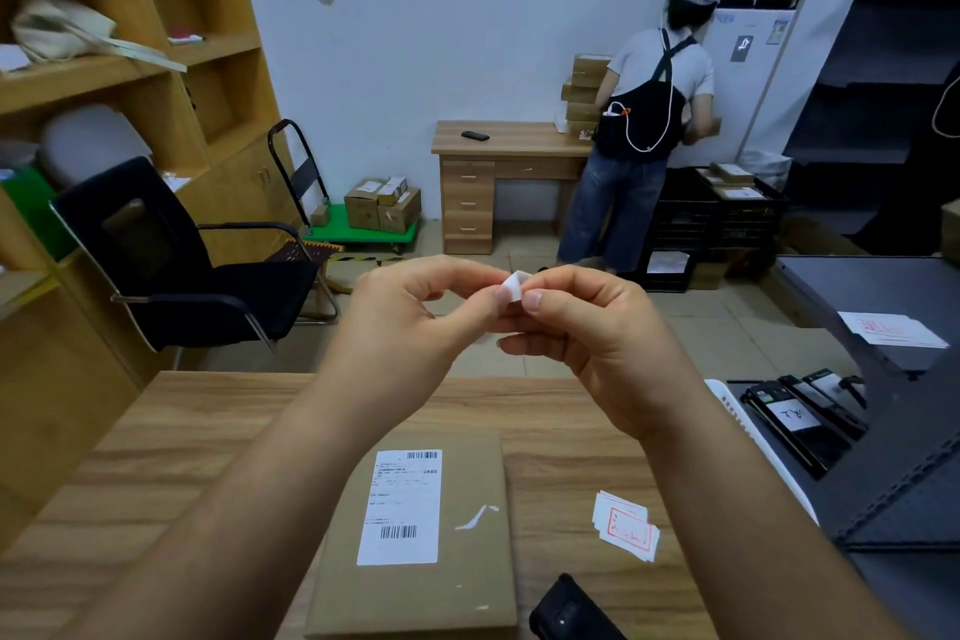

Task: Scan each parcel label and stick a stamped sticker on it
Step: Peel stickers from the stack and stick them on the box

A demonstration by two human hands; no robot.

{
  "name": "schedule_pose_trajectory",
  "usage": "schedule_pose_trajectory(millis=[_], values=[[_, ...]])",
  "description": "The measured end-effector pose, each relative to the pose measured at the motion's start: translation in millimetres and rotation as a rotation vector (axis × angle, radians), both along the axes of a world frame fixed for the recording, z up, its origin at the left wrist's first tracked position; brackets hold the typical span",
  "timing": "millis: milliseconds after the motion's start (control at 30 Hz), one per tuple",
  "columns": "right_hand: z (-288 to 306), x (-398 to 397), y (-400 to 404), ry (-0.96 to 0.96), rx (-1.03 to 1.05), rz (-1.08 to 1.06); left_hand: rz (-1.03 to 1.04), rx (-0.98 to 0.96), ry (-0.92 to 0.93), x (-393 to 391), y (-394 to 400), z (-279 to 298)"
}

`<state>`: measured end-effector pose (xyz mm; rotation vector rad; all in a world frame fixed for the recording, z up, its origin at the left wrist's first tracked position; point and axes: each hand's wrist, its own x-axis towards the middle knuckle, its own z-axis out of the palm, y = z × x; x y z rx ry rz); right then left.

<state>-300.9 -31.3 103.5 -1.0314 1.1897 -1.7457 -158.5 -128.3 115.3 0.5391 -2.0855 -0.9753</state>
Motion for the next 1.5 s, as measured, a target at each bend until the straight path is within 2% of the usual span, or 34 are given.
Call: schedule_pose_trajectory(millis=[300, 467, 633, 1233, 1500], values=[[1.6, 2.2, -4.7, 0.042, -0.004, -0.008, 0.003, -0.058, 0.02, 3.0, -5.6, 1.0], [2.7, 6.6, -7.5, 0.093, -0.006, -0.05, -0.008, -0.366, 0.05, 7.6, -12.1, -2.5], [3.8, 11.8, -9.1, 0.124, -0.008, -0.061, -0.004, -0.473, 0.088, 12.9, -16.8, -3.2], [7.6, 32.0, -10.8, 0.15, -0.037, -0.071, -0.026, -0.52, 0.134, 29.6, -23.0, 0.6], [4.2, 34.7, -14.6, 0.187, -0.055, -0.086, -0.04, -0.528, 0.098, 33.7, -26.4, 2.1]])
